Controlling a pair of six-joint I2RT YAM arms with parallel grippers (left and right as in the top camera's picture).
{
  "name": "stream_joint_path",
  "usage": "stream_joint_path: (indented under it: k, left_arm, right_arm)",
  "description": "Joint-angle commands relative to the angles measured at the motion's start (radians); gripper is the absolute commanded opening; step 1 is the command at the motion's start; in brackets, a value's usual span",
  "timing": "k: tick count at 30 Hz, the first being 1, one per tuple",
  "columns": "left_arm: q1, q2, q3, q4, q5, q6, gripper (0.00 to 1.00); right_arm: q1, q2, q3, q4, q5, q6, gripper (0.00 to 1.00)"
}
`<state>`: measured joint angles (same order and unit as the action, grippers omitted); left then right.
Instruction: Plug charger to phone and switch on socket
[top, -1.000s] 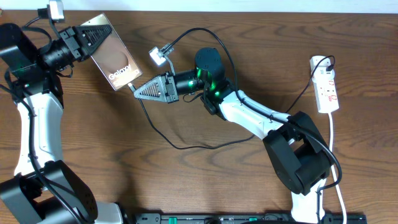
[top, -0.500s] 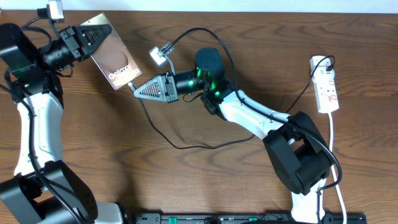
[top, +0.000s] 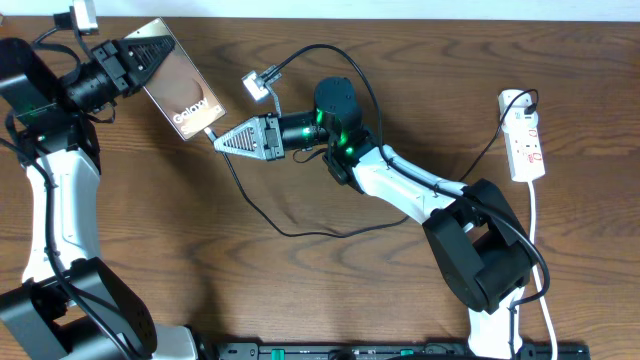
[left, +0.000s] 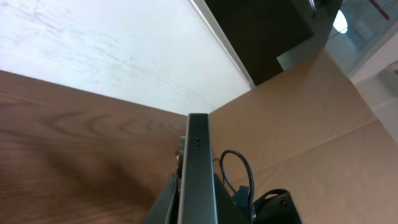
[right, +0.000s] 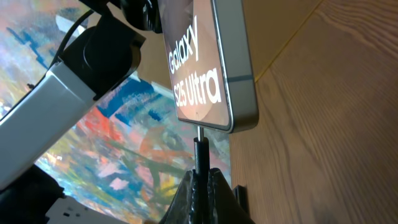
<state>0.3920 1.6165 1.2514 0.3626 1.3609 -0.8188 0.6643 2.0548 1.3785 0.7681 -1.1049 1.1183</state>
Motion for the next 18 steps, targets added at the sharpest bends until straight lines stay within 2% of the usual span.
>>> stream_joint_path:
  k: [1,18]
  left_arm:
    - [-0.017,-0.002,0.002,-0.003,0.067,-0.018,0.07]
    - [-0.034,-0.002,0.002,-0.003,0.067,-0.033,0.08]
  right_arm:
    - [-0.014,-0.007,0.009,0.017,0.127,0.011,0.01]
    - [-0.016,-0.007,0.009,0.017,0.142,-0.035,0.01]
